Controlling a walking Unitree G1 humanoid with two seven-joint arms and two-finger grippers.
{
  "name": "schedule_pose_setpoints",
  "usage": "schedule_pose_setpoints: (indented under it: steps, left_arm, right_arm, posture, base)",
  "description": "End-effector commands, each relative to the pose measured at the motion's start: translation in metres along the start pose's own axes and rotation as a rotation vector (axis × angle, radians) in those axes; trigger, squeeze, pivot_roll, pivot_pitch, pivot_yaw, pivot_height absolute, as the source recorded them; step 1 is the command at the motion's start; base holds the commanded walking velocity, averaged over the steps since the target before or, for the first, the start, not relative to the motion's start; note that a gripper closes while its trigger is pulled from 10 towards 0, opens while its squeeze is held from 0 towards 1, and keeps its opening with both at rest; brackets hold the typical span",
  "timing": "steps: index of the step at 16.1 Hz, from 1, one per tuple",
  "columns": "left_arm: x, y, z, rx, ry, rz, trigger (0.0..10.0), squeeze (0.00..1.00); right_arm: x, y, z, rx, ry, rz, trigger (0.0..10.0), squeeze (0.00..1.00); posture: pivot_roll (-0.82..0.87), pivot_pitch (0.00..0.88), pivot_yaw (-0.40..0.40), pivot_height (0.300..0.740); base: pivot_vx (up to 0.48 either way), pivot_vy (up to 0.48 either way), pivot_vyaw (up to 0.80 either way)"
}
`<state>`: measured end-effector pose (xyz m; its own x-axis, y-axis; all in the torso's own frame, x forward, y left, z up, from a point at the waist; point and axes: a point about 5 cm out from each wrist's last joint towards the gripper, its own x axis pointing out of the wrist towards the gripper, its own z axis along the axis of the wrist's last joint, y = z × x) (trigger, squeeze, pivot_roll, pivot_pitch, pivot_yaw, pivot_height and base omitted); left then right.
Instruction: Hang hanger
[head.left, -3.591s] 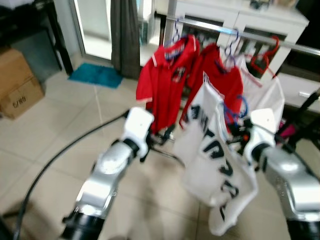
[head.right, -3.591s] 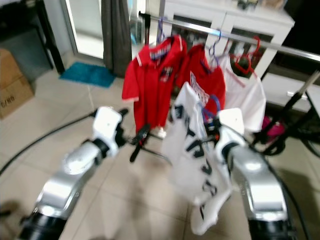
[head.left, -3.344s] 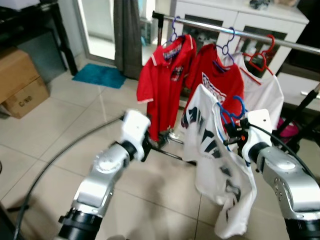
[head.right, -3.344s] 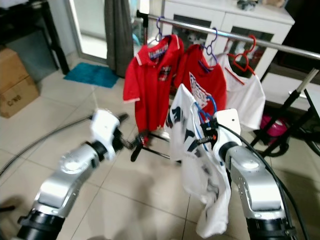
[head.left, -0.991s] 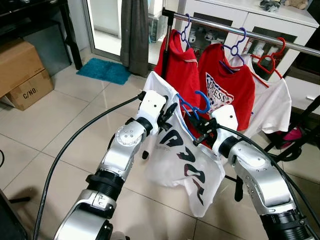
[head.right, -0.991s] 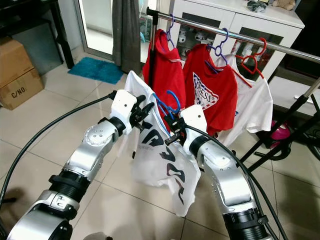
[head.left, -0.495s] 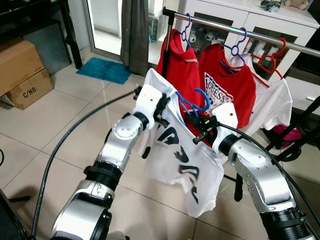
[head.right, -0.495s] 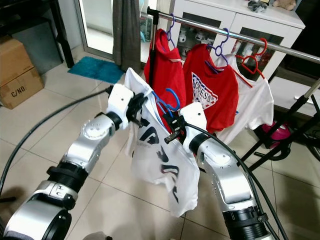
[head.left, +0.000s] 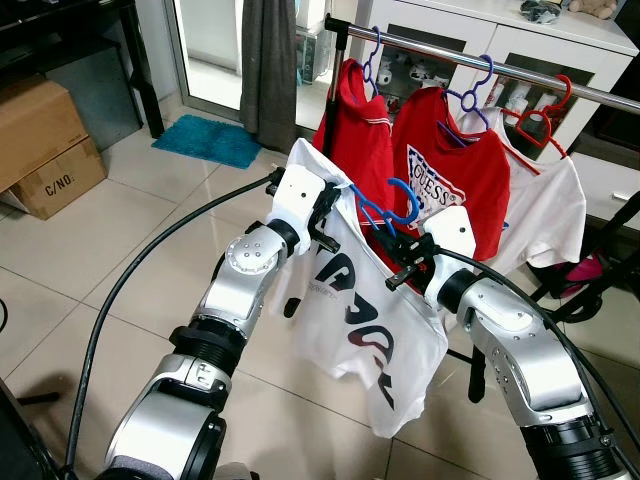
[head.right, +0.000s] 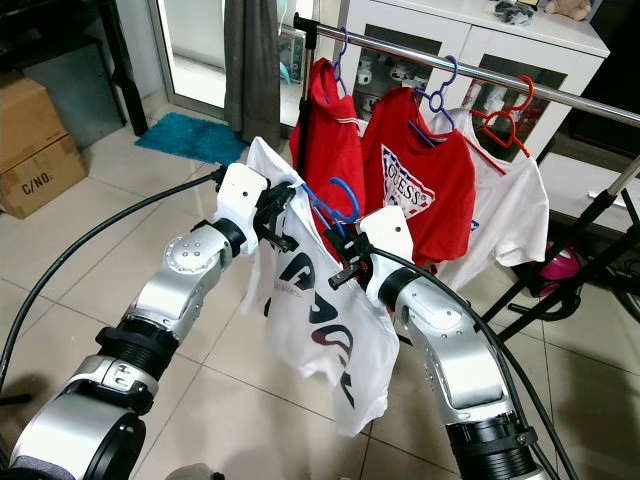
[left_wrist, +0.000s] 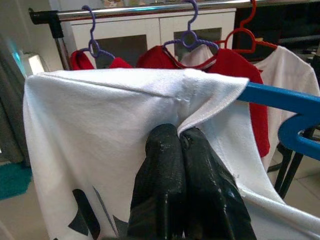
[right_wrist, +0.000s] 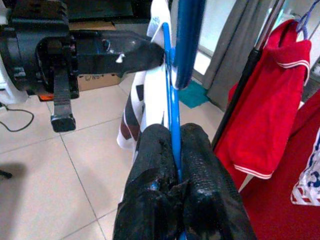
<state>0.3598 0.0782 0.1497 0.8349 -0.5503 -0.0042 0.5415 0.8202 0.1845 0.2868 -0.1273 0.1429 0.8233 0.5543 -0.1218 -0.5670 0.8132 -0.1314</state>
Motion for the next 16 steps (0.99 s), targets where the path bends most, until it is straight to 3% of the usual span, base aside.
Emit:
schedule_pose_setpoints:
  steps: [1,6,9,12,16]
  left_arm:
    - [0.001,0.004,0.004,-0.002,-0.017,0.018,0.0,0.0]
    - [-0.01,0.017,0.016,-0.006,-0.055,0.029,0.0,0.0]
    - [-0.019,0.016,0.022,-0.01,-0.077,0.014,0.0,0.0]
    - [-0.03,0.01,0.034,-0.014,-0.09,-0.082,0.0,0.0]
    - [-0.035,0.045,0.037,0.033,-0.051,0.105,0.0,0.0]
  right_arm:
    - [-0.004,-0.004,0.004,-0.024,-0.024,-0.009,0.0,0.0]
    - [-0.007,-0.007,-0.007,-0.051,0.06,-0.018,0.0,0.0]
    - [-0.011,-0.011,-0.023,-0.058,0.151,-0.045,0.0,0.0]
    - [-0.017,-0.015,-0.038,-0.086,0.251,-0.047,0.0,0.0]
    - [-0.025,-0.016,-0.029,-0.045,0.165,0.023,0.0,0.0]
  posture:
    - [-0.03,0.0,-0.101,0.74]
    - [-0.03,0.0,-0.093,0.74]
    - [-0.02,0.001,-0.095,0.74]
    - [-0.01,0.0,-0.095,0.74]
    - [-0.01,0.0,-0.093,0.74]
  base:
    - [0.0,0.0,0.0]
    - [0.0,0.0,0.0]
    - [0.0,0.0,0.0]
    - [0.0,0.0,0.0]
    - [0.0,0.0,0.0]
